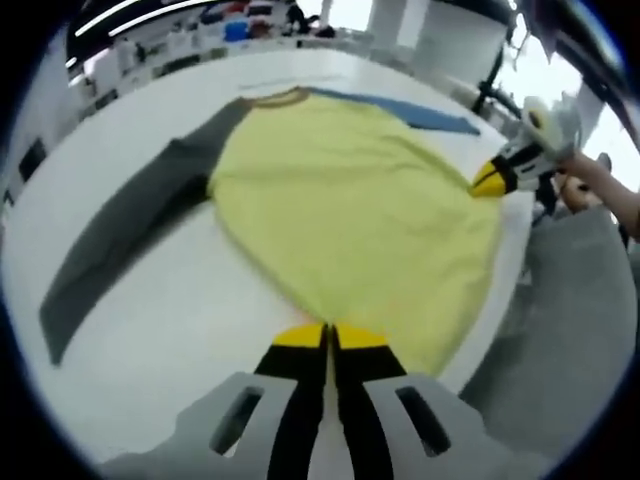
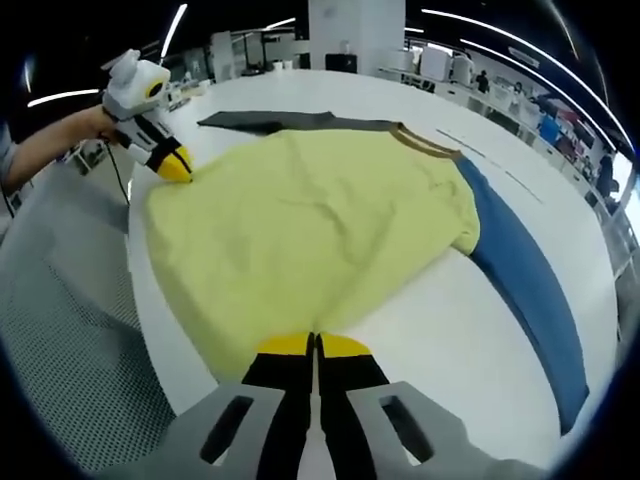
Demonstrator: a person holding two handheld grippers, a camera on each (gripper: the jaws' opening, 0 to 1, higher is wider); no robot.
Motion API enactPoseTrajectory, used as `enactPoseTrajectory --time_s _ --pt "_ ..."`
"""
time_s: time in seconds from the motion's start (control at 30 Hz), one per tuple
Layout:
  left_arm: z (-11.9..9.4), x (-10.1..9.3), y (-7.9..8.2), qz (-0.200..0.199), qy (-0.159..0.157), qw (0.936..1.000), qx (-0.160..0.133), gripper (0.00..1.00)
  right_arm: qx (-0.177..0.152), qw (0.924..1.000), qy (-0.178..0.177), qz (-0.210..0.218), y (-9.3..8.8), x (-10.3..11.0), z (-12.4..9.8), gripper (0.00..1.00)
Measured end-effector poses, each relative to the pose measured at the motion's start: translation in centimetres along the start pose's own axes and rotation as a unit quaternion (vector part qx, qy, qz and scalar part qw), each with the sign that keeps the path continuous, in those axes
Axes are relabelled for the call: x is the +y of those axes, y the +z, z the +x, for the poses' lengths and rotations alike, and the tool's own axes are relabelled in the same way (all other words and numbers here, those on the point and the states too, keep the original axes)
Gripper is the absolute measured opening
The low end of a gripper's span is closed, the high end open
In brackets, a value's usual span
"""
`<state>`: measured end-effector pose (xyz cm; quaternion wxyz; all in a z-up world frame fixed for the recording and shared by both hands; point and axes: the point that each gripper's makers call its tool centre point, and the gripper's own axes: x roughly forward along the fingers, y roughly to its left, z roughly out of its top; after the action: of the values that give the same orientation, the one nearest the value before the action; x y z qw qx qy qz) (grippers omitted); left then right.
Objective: Fold the garment on the visible template until the final outline fits inside the template.
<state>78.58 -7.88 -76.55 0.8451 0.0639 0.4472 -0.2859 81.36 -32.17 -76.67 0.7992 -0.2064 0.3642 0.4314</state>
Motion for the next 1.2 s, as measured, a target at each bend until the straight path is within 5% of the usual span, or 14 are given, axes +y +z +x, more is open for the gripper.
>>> enactPoseTrajectory --time_s 0.37,0.7,1.2 --pt "-2.0 -1.5 -0.2 0.003 -0.015 0.9999 0.002 0.0 -0.017 0.9998 0.011 -0.002 0.8 1.6 -2.5 0.01" --pt "-4.9 -1.2 4.1 0.017 -0.003 0.998 -0.061 0.0 -0.064 0.9978 -0.015 -0.014 4.5 -0.5 -4.4 0.01" --pt "-4.2 3.0 9.3 0.024 0.046 0.9914 -0.12 0.0 -0.117 0.9916 -0.055 -0.001 9.2 -5.3 -3.3 0.01"
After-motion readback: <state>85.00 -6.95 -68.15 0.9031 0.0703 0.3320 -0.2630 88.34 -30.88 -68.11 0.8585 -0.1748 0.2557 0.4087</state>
